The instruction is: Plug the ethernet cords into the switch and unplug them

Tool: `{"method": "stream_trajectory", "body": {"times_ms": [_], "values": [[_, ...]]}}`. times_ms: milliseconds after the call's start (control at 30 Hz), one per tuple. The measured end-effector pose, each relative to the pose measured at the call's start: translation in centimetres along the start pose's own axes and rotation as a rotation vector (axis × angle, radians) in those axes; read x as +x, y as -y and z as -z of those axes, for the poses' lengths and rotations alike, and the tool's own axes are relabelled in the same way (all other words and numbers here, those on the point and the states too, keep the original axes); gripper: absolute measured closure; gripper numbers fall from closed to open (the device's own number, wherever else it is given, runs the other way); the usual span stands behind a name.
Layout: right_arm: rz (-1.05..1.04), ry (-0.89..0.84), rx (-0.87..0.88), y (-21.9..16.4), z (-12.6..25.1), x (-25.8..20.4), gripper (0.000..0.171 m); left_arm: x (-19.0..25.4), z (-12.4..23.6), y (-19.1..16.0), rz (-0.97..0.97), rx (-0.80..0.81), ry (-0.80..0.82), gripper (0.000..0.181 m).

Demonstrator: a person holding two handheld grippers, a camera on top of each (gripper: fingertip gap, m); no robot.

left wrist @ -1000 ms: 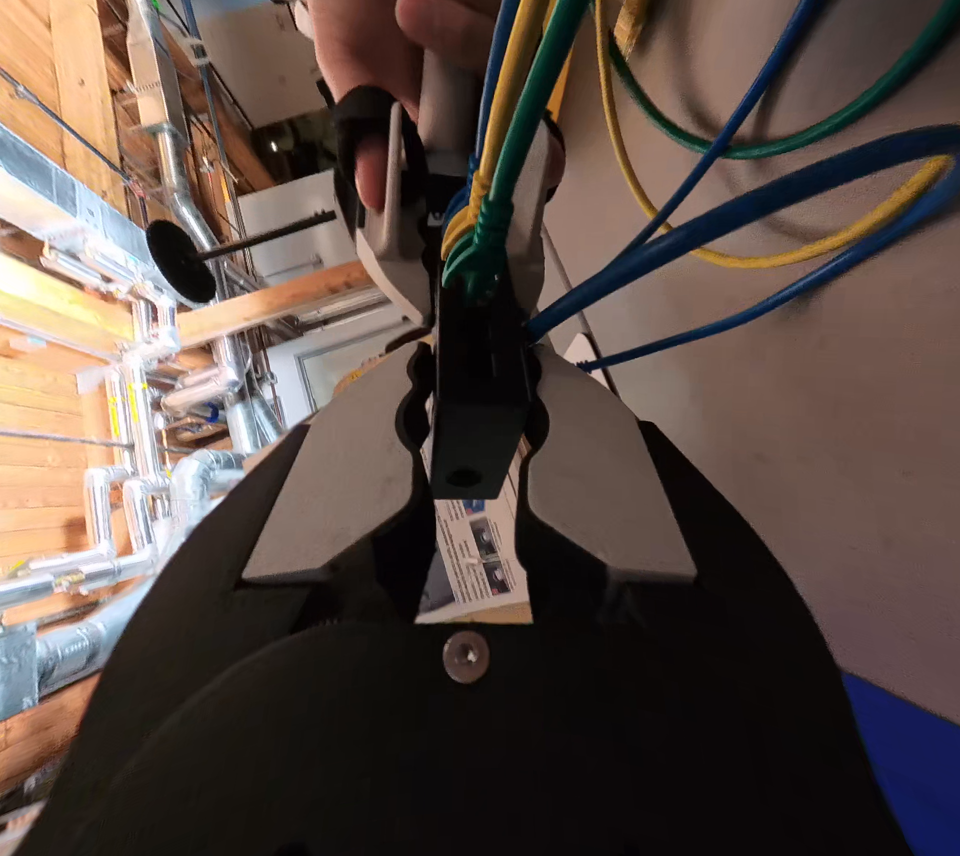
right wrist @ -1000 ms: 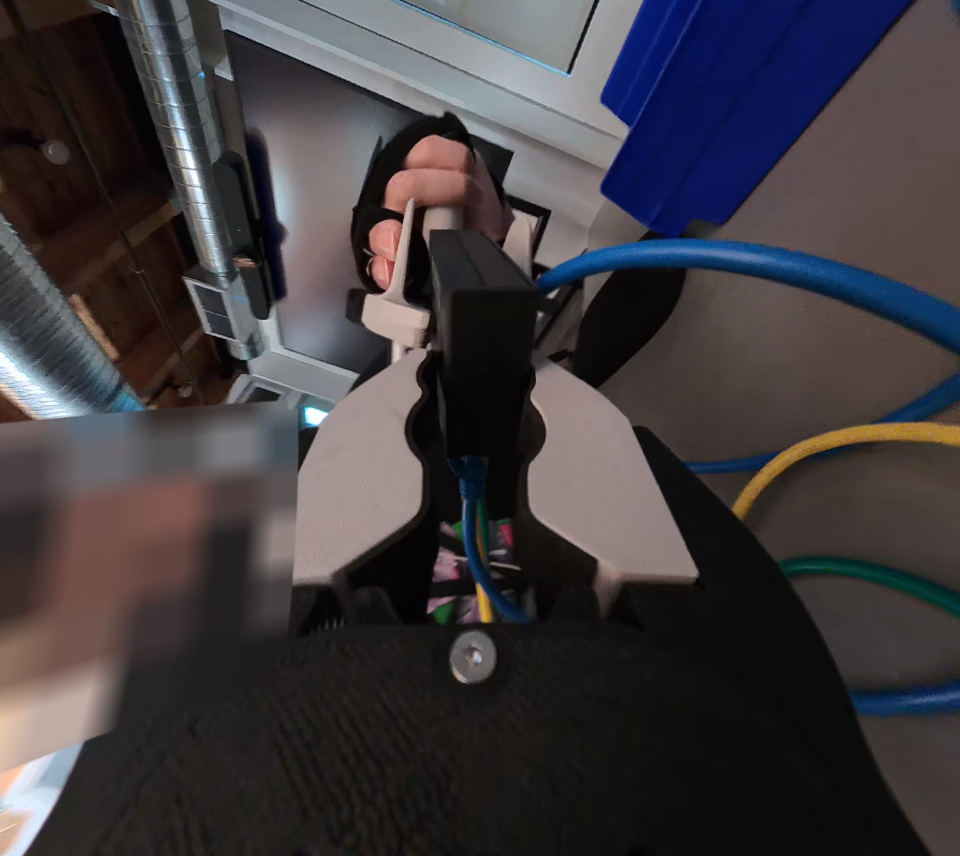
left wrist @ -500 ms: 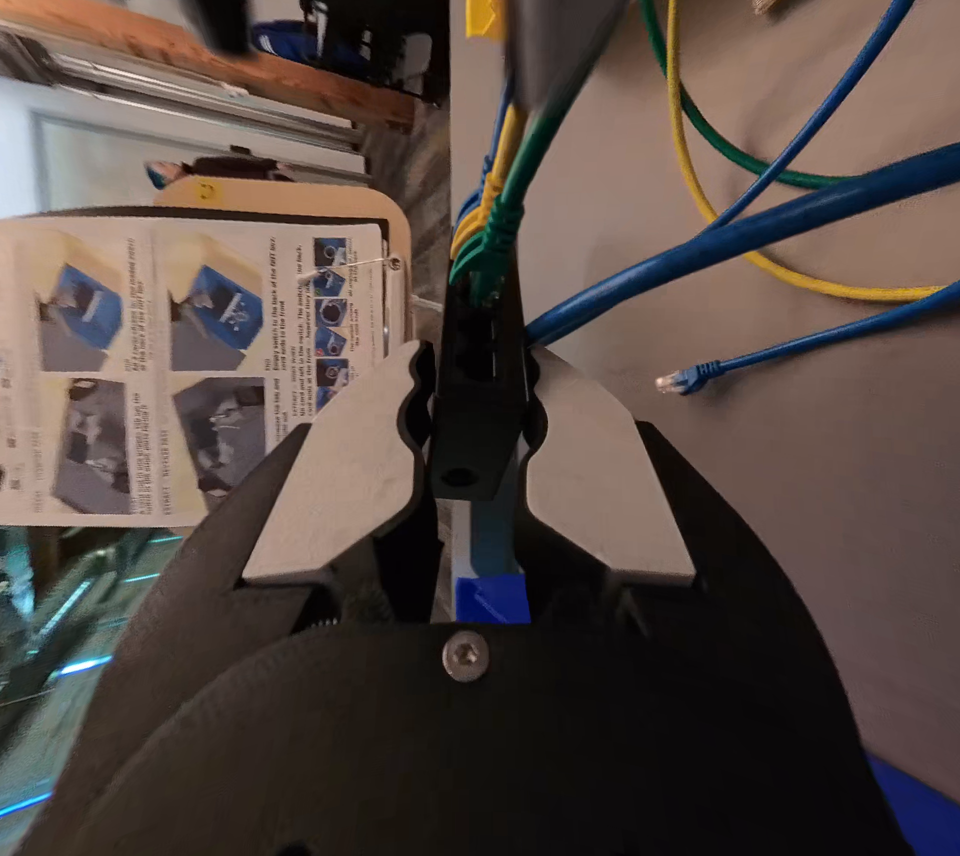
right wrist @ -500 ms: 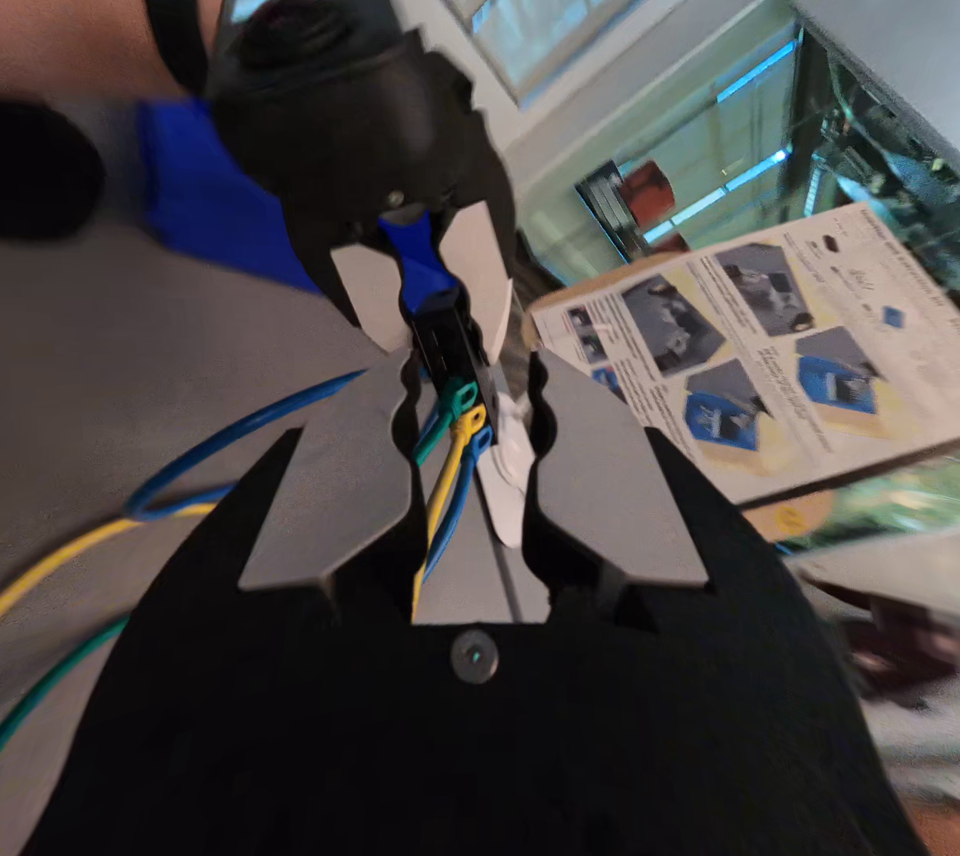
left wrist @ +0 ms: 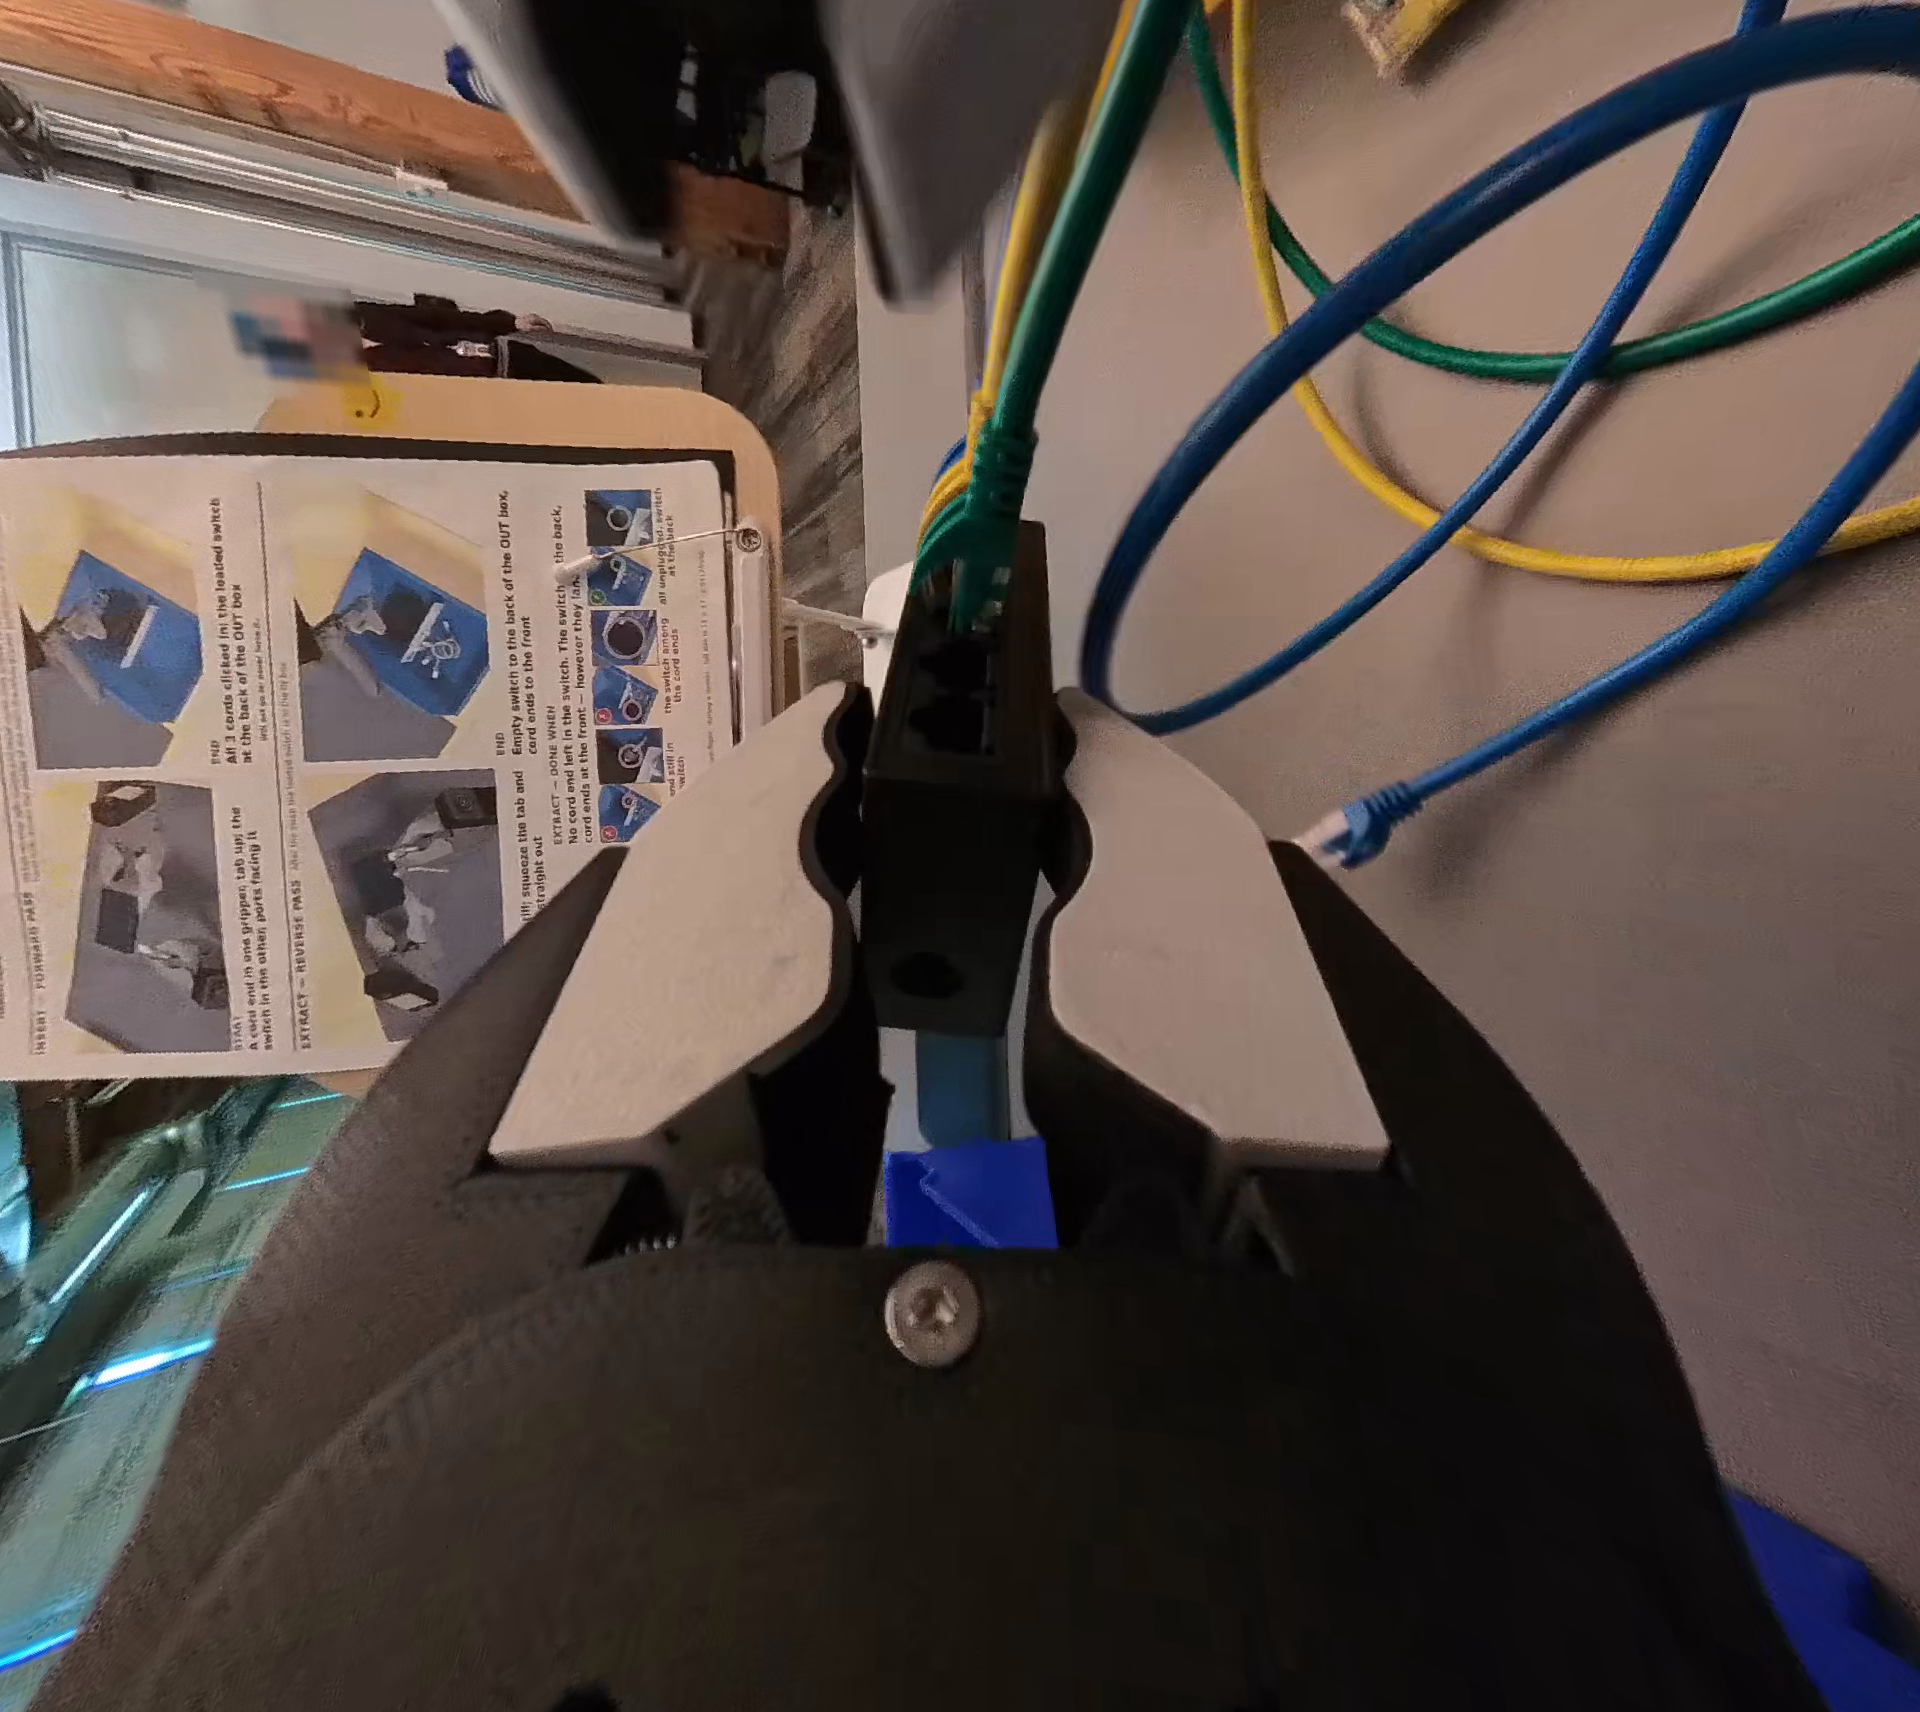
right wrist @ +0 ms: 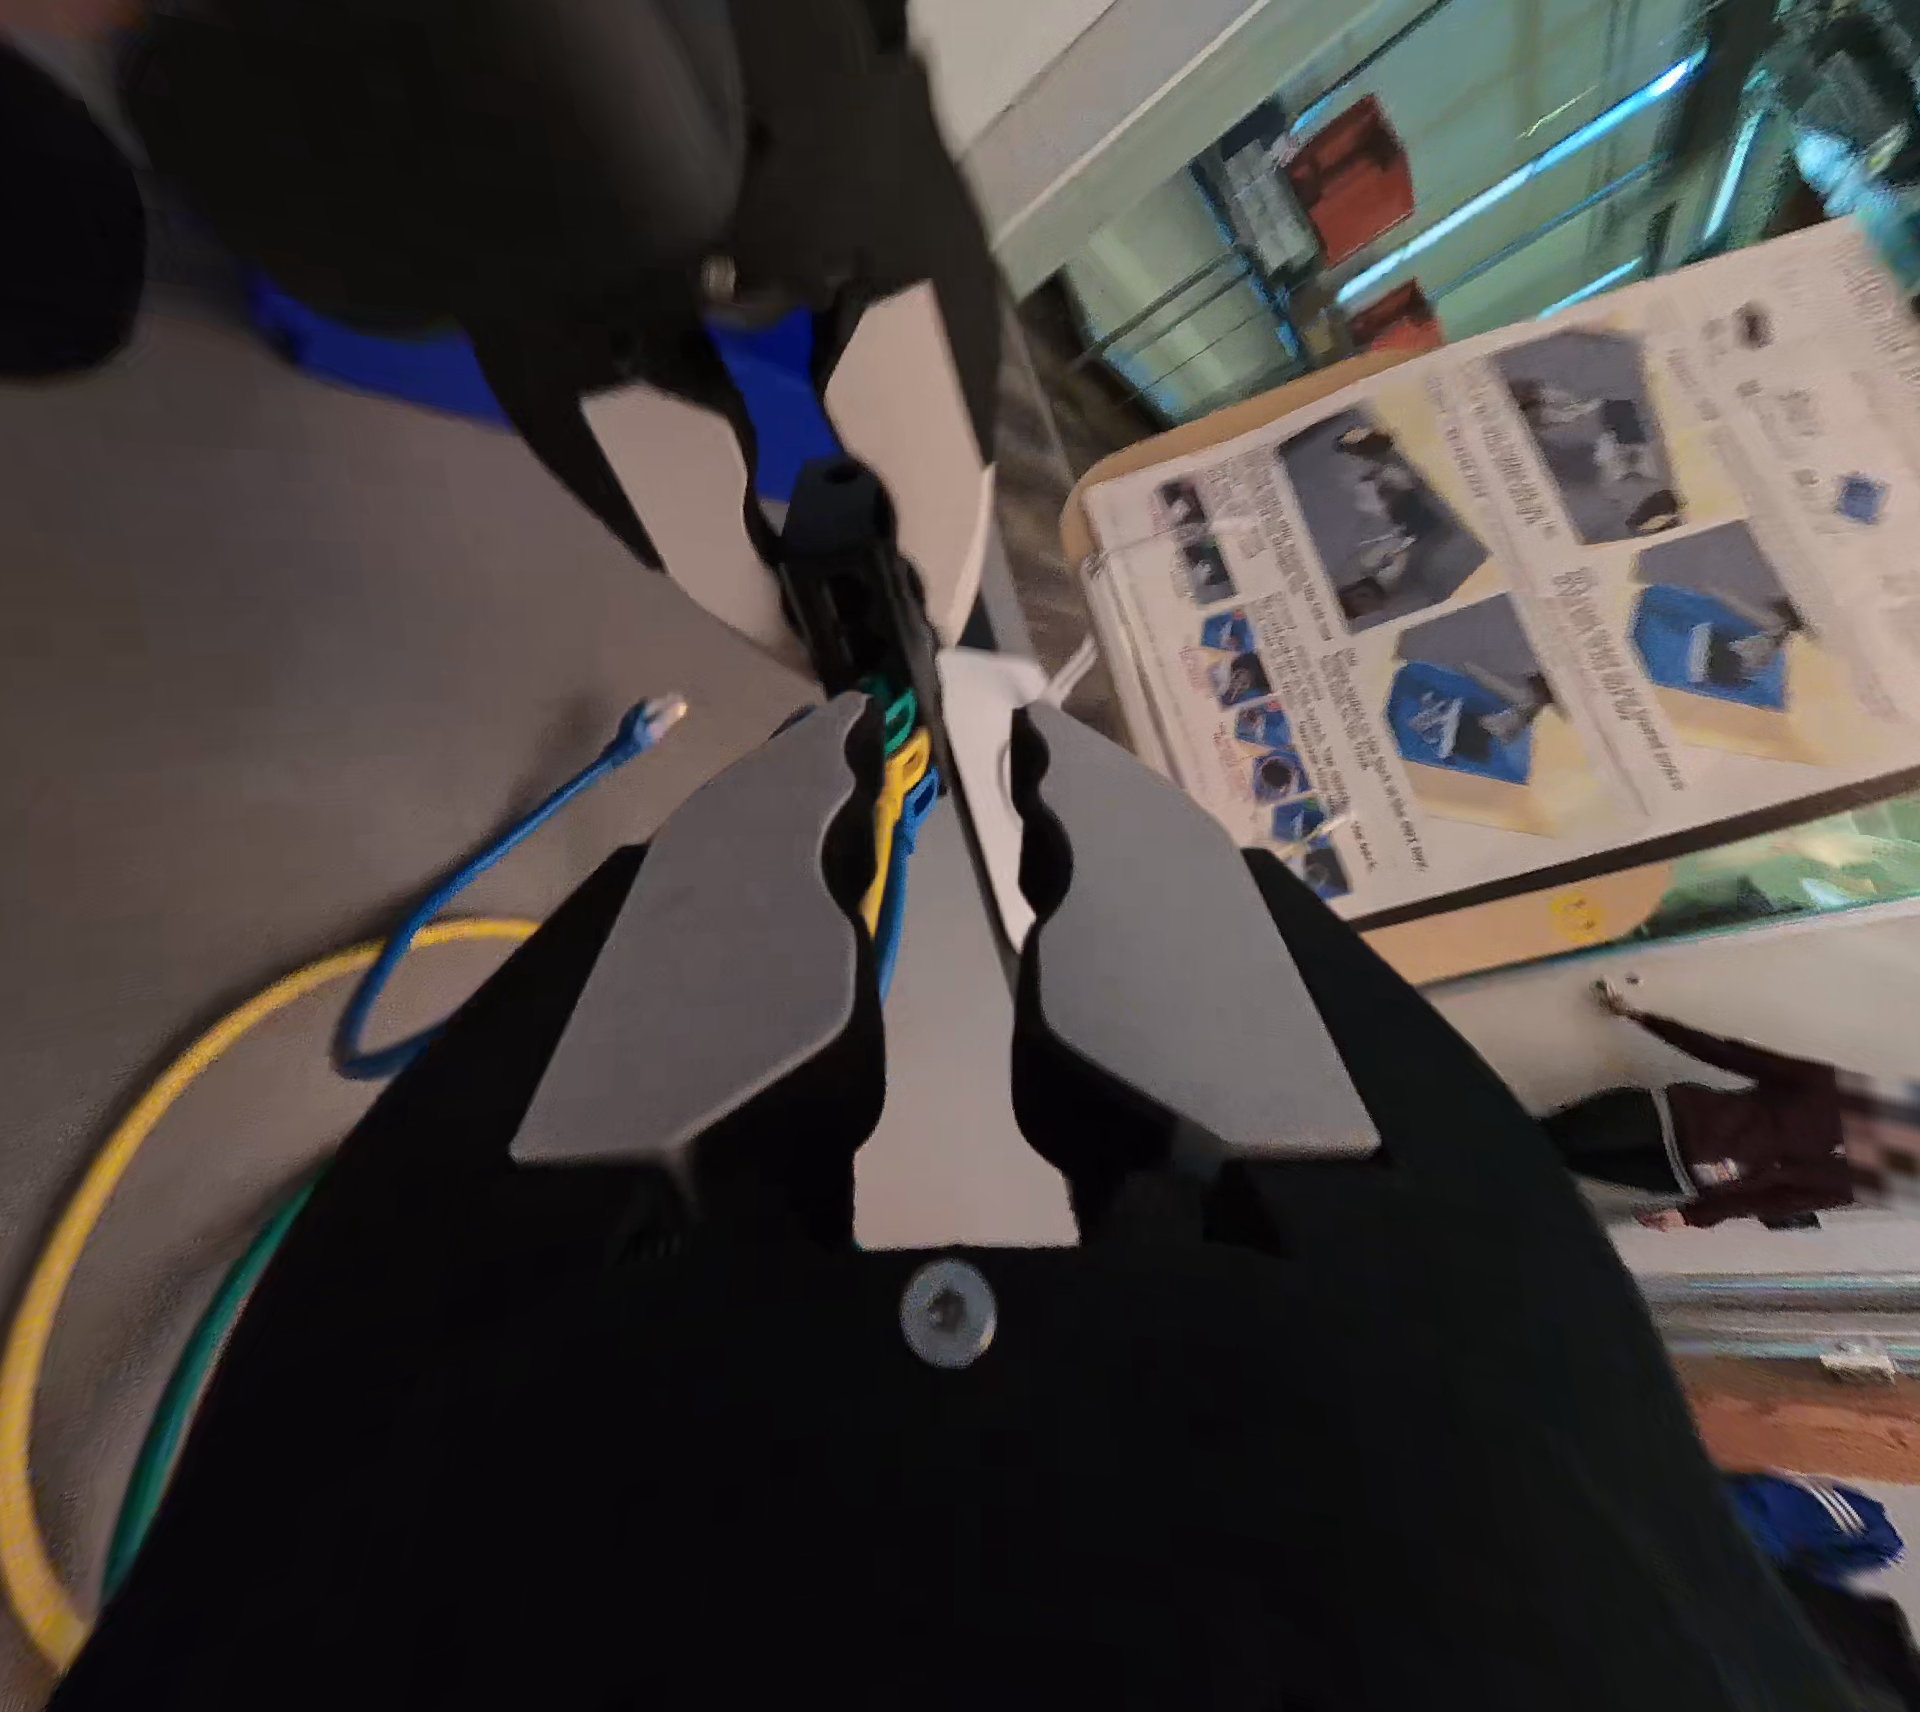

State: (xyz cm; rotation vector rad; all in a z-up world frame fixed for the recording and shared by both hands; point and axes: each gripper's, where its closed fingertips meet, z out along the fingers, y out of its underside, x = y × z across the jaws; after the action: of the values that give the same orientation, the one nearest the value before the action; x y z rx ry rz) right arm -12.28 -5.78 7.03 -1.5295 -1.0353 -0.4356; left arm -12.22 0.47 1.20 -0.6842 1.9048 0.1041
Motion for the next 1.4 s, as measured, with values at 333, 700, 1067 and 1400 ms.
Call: {"method": "stream_trajectory", "body": {"times_ms": [333, 700, 1067, 1400], "values": [[0.131, 0.061, -0.048, -1.8, -2.0, -2.1, 0.144, 0.1, 0.5, 1.8, 0.051, 0.044, -0.021, 0.151], [0.332, -0.057, -0.020, -2.1, -1.7, -1.3, 0.156, -0.5, 1.2, 3.4, -0.039, 0.064, 0.079, 0.152], [0.183, 0.117, -0.081, -6.0, -2.2, -2.4, 0.157, 1.5, -2.4, 3.4, -0.047, 0.024, 0.042, 0.152], [0.240, 0.047, 0.068, -4.5, -1.5, -1.4, 0.156, 0.2, -0.9, 4.2, -0.081, 0.028, 0.121, 0.152]]}}
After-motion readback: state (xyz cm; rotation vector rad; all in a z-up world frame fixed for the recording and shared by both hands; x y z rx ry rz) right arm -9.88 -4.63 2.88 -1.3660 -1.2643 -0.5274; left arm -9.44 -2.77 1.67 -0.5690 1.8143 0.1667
